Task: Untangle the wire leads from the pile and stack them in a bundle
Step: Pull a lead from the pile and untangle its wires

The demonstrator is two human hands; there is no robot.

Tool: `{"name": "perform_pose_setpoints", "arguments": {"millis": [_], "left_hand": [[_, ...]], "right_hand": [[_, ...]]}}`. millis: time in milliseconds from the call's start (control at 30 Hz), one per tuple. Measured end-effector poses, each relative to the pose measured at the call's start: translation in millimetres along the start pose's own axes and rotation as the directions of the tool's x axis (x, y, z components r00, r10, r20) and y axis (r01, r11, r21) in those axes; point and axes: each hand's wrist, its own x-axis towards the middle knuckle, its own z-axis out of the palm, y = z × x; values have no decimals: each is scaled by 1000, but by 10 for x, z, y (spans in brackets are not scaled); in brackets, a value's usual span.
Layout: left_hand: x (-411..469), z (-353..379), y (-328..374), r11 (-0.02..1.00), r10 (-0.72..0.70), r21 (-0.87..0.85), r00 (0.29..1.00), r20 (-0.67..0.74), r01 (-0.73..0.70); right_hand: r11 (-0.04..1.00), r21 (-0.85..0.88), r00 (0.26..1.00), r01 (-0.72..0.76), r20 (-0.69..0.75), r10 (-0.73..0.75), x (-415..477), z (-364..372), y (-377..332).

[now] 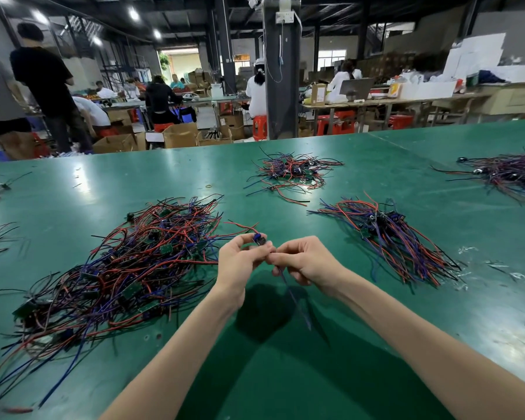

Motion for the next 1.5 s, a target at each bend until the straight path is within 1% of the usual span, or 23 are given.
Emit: {"name": "perform_pose_setpoints", "arguments": {"millis": [67,167,333,467,600,733,833,1033,1167,1267,1500], "left_hand": [[11,2,27,994,86,67,995,-45,-83],[79,-51,102,985,170,51,979,-117,-165],[204,-250,153,974,226,67,952,-205,-216],[294,-384,171,973,231,83,940,-250,-217],[333,-423,145,965,254,138,933,-254,-225],[370,-470,136,952,290,177,920,-264,-249],[400,-500,132,945,311,194,909,-277,-264],[407,-504,111,924,352,247,902,-252,-292],[409,-526,109,923,351,253,902,-251,-289],[417,-532,112,922,359,246,896,-260,-298],[418,-563,130,925,363,221,887,-284,-308]], "right_hand": [[998,36,999,-49,0,49,9,12,-27],[994,61,995,-96,30,94,3,29,-51],[989,-2,987,-147,70,147,-35,80,-53],[989,-33,986,-142,87,144,-52,98,-69],[989,-48,984,-142,100,146,-48,133,-65],[991,-70,986,-110,118,118,-54,151,-47],[988,-122,982,-94,151,112,-57,156,-39],[967,-239,983,-87,136,122,-70,151,-54],[967,-236,985,-91,121,122,-75,167,-49],[974,-214,984,-74,142,106,-83,189,-54],[968,-249,982,-24,174,70,-92,150,-76]]}}
